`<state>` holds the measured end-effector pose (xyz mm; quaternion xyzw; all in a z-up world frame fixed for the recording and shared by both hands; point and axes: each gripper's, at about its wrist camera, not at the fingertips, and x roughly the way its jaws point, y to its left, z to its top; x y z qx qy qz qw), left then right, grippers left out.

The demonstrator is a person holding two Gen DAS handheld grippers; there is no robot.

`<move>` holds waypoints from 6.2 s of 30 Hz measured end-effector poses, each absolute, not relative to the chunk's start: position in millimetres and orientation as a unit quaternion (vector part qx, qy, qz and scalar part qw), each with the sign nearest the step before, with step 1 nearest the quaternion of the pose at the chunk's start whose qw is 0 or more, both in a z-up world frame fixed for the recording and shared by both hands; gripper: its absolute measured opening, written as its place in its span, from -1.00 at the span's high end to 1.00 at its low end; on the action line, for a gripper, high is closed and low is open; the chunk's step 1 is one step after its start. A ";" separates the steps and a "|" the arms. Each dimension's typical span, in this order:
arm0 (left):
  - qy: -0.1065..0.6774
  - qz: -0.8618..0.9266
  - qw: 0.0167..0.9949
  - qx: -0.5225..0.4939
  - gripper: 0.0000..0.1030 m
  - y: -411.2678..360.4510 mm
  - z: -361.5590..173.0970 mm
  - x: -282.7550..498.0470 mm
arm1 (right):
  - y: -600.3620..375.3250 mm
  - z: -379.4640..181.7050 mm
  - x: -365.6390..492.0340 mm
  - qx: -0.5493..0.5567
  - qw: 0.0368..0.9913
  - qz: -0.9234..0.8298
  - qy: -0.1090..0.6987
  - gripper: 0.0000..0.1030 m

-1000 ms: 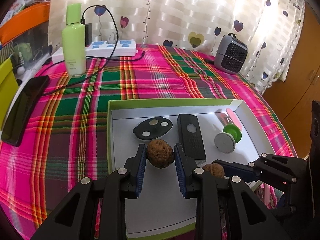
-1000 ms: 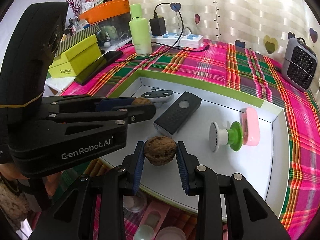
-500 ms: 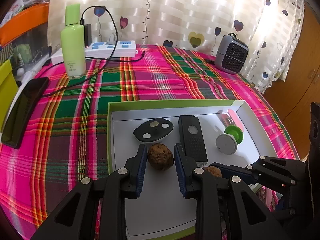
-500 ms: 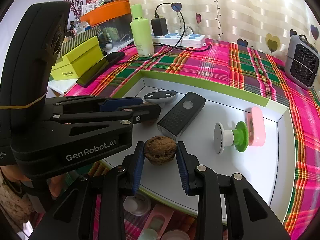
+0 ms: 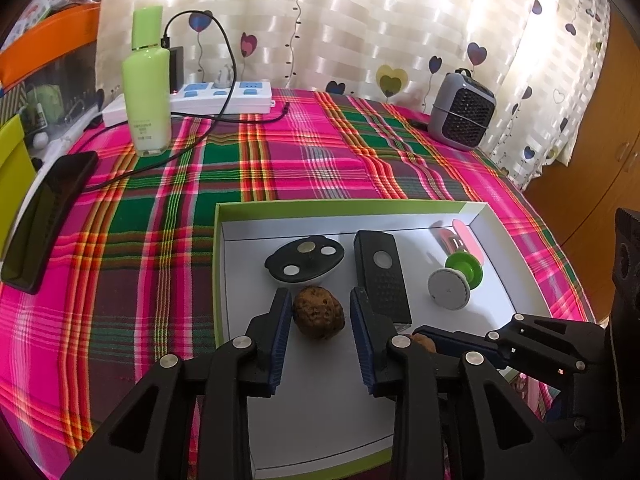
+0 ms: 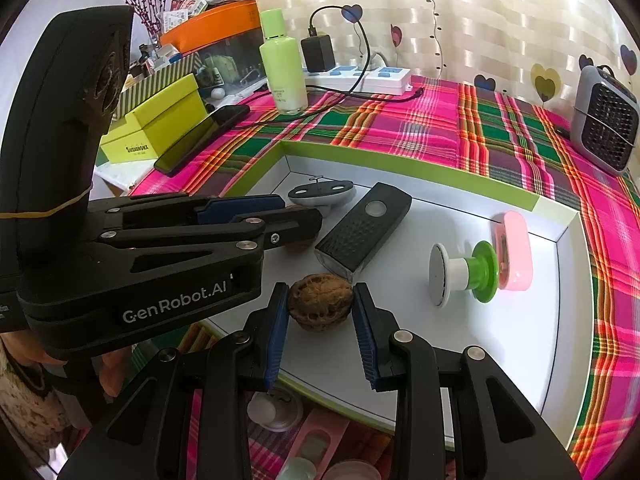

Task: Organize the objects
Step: 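Carry the walnut with the right tool into the tray while the left tool carries its walnut, then open the right tool to drop its walnut while the left tool releases its walnut, then withdraw both open tools from the tray toward the pink clips and white caps, then close the right tool on a pink clip while the left tool grasps a white cap, then lift the pink clip with the right tool while the left tool carries the white cap toward the tray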

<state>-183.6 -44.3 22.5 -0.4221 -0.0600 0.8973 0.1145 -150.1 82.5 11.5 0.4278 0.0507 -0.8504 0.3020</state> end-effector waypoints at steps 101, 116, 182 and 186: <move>-0.034 0.906 0.124 -0.404 0.08 -1.8 18.5 -56.2 | 190.8 17.8 -69.4 0.397 0.168 -0.902 -0.019 0.14; -0.033 0.904 0.125 -0.407 0.08 3.5 16.5 -62.9 | 183.7 13.5 -84.2 0.412 0.169 -0.895 -0.030 0.14; -0.071 0.896 0.117 -0.423 0.58 -4.3 7.6 -87.8 | 176.5 5.9 -78.2 0.423 0.146 -0.894 0.032 0.53; -0.074 0.894 0.119 -0.425 0.58 -4.3 7.1 -87.3 | 176.5 6.1 -78.5 0.423 0.147 -0.894 0.031 0.53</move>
